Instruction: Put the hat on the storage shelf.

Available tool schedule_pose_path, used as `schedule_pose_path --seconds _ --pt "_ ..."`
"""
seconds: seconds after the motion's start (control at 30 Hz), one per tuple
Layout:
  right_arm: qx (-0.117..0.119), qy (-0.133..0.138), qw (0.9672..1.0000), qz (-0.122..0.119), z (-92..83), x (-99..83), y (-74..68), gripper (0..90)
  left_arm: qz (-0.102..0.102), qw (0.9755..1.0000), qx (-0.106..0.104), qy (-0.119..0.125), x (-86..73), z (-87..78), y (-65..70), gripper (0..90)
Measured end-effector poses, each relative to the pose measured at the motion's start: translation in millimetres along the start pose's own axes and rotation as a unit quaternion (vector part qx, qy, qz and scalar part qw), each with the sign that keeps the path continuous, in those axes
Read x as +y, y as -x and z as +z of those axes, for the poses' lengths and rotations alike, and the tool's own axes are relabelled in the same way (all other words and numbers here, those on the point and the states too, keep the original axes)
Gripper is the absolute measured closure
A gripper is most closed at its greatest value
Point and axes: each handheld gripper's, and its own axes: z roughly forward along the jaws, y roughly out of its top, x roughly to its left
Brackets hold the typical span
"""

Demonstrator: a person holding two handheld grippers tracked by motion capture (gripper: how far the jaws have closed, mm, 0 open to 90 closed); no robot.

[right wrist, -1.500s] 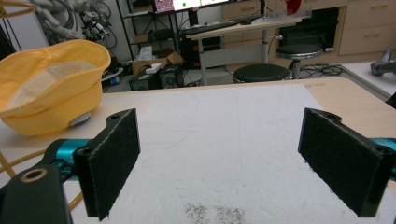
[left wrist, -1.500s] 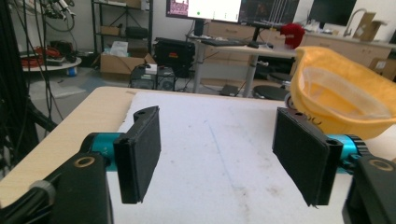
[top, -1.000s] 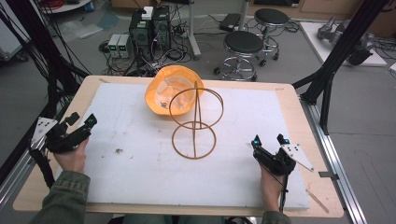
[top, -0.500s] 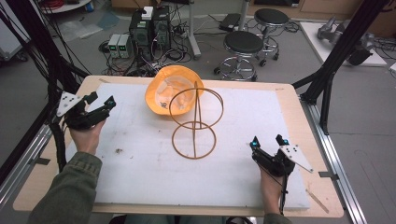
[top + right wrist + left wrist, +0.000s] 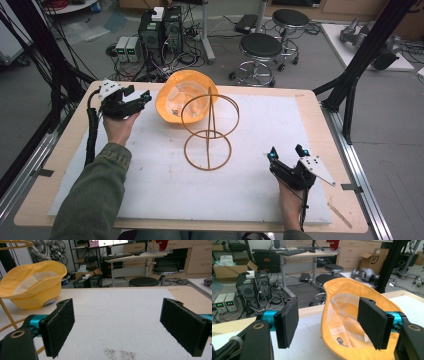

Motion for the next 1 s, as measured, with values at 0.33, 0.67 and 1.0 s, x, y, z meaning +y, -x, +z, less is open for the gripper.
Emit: schedule_pose_path --seconds 0.33,0.67,1.0 --pt "-0.001 0.009 0.9998 0.016 -4.0 1.1 1.8 11.4 0.0 0.9998 -0.016 -0.007 15.2 53.3 7.6 35.8" --pt "-0.008 0.016 0.9994 0.03 -9.9 1.9 5.0 11.4 0.033 0.9985 -0.016 -0.04 17.0 88.1 18.3 37.0" --pt "-0.013 0.019 0.9991 0.036 -11.3 -0.9 8.2 11.4 0.025 0.9959 0.014 -0.086 13.5 116.0 0.9 37.7"
